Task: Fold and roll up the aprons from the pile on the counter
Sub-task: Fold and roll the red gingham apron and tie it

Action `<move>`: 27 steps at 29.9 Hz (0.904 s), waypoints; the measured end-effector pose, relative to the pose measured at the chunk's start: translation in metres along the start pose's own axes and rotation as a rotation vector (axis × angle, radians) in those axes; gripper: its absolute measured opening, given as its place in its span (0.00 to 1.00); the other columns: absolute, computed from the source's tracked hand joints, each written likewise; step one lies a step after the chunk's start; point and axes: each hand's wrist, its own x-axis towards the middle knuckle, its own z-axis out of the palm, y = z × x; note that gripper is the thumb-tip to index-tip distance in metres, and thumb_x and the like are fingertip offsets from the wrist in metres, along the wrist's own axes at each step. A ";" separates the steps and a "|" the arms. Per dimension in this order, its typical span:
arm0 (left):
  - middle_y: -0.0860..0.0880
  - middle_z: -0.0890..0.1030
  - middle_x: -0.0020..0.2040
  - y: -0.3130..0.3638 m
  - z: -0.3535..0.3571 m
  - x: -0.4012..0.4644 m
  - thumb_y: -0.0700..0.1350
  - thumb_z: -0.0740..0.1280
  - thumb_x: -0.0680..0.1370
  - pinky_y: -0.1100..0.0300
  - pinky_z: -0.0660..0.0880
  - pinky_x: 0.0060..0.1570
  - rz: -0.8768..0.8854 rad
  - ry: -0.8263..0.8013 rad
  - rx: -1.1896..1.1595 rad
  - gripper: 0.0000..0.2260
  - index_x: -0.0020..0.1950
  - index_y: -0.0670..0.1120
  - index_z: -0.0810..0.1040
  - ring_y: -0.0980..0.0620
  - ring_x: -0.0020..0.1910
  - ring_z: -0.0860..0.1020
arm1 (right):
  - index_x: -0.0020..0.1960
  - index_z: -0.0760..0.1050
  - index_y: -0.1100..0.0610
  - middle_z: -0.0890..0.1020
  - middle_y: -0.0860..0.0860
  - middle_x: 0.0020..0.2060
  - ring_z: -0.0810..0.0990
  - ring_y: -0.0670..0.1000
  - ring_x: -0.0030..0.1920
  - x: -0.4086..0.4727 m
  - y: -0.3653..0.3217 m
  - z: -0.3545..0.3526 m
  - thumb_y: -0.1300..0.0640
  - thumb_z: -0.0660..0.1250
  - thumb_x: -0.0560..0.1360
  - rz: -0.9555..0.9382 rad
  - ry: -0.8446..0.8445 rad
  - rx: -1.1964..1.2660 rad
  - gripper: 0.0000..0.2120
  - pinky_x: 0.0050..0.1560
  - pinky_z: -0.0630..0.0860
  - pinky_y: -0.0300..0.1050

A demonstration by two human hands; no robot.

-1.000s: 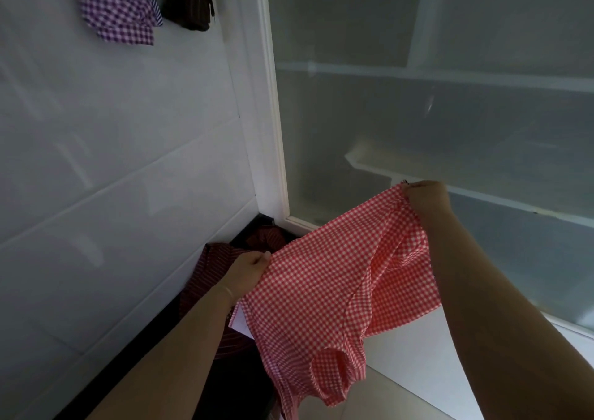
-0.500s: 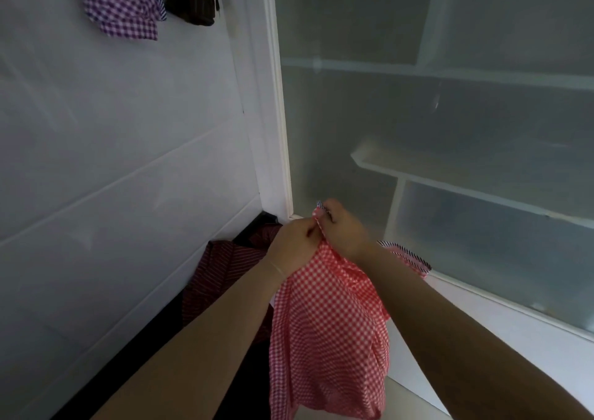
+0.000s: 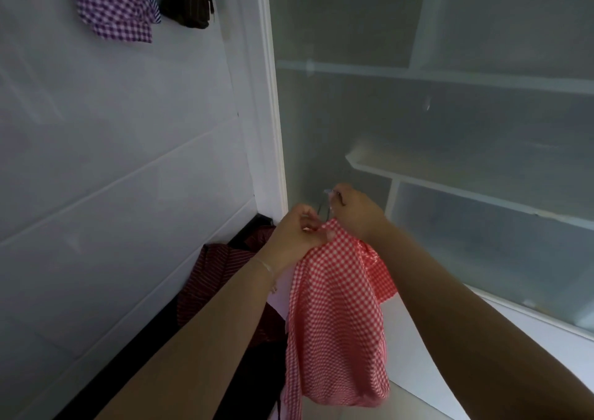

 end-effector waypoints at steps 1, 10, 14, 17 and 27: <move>0.48 0.80 0.50 -0.001 -0.001 0.001 0.45 0.73 0.73 0.66 0.72 0.46 0.009 -0.037 0.014 0.13 0.53 0.45 0.73 0.57 0.47 0.77 | 0.49 0.68 0.56 0.80 0.57 0.56 0.78 0.58 0.53 0.001 0.003 -0.007 0.53 0.53 0.82 0.020 0.039 0.008 0.09 0.47 0.70 0.45; 0.57 0.78 0.55 -0.007 0.016 0.002 0.51 0.74 0.72 0.67 0.73 0.50 -0.009 -0.213 0.169 0.21 0.62 0.50 0.73 0.63 0.50 0.76 | 0.52 0.67 0.57 0.78 0.54 0.40 0.78 0.58 0.43 -0.002 0.009 -0.049 0.51 0.52 0.82 0.035 0.276 -0.038 0.10 0.42 0.74 0.50; 0.56 0.74 0.65 -0.009 0.026 -0.001 0.54 0.72 0.73 0.60 0.67 0.64 -0.005 -0.442 0.294 0.29 0.72 0.53 0.67 0.57 0.61 0.73 | 0.56 0.68 0.57 0.76 0.55 0.42 0.76 0.57 0.42 -0.010 0.013 -0.077 0.49 0.52 0.82 0.051 0.370 -0.134 0.13 0.41 0.70 0.49; 0.58 0.68 0.69 -0.029 0.033 0.001 0.57 0.72 0.72 0.59 0.63 0.69 -0.095 -0.647 0.453 0.36 0.76 0.54 0.60 0.57 0.66 0.68 | 0.57 0.66 0.59 0.75 0.56 0.40 0.77 0.60 0.42 -0.017 0.022 -0.100 0.49 0.51 0.82 0.079 0.467 -0.243 0.14 0.38 0.69 0.48; 0.50 0.83 0.50 -0.073 0.030 0.019 0.54 0.71 0.74 0.69 0.74 0.46 -0.207 -0.742 0.632 0.14 0.53 0.46 0.82 0.58 0.44 0.79 | 0.59 0.68 0.58 0.80 0.60 0.47 0.78 0.61 0.46 -0.052 0.064 -0.147 0.50 0.50 0.82 0.412 0.713 -0.179 0.15 0.44 0.72 0.51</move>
